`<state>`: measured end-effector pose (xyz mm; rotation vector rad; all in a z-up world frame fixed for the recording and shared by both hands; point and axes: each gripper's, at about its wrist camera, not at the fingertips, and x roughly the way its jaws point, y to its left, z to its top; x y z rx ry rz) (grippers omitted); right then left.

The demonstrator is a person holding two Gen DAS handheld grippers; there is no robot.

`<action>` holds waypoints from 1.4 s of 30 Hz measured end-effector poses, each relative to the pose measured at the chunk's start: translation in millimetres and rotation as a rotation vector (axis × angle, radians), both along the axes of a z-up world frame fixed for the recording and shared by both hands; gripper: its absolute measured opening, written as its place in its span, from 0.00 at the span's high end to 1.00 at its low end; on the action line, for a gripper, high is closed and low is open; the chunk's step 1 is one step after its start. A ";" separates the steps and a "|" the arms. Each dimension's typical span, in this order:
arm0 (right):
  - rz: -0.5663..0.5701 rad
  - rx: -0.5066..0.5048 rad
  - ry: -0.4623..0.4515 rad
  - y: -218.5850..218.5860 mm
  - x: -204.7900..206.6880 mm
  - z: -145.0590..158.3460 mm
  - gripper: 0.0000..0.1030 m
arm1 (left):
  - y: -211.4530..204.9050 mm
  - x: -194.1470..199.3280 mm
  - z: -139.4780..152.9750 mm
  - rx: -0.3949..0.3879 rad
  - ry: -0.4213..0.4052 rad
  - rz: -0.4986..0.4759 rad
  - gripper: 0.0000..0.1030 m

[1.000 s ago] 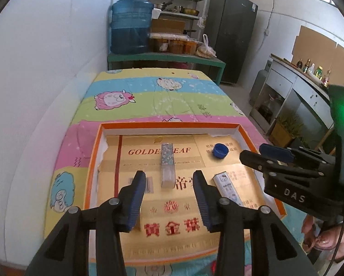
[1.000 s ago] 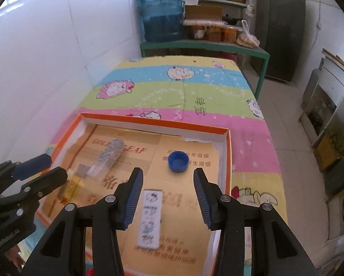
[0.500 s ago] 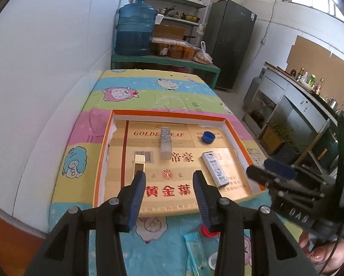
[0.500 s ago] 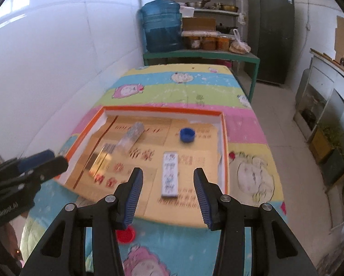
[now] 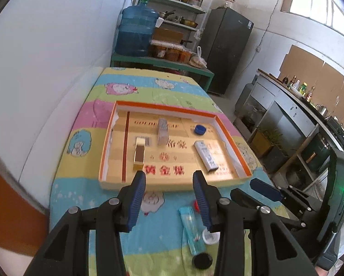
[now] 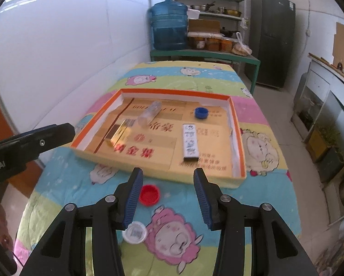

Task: Organize rigid objects
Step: 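Withdraw both open grippers from the lid toward the caps on the quilt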

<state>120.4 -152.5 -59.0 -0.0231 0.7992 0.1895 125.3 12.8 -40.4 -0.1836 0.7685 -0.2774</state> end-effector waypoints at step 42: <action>-0.037 0.051 0.026 7.7 -68.3 -17.6 0.54 | 15.4 -66.0 -18.4 -0.030 -0.060 0.001 0.59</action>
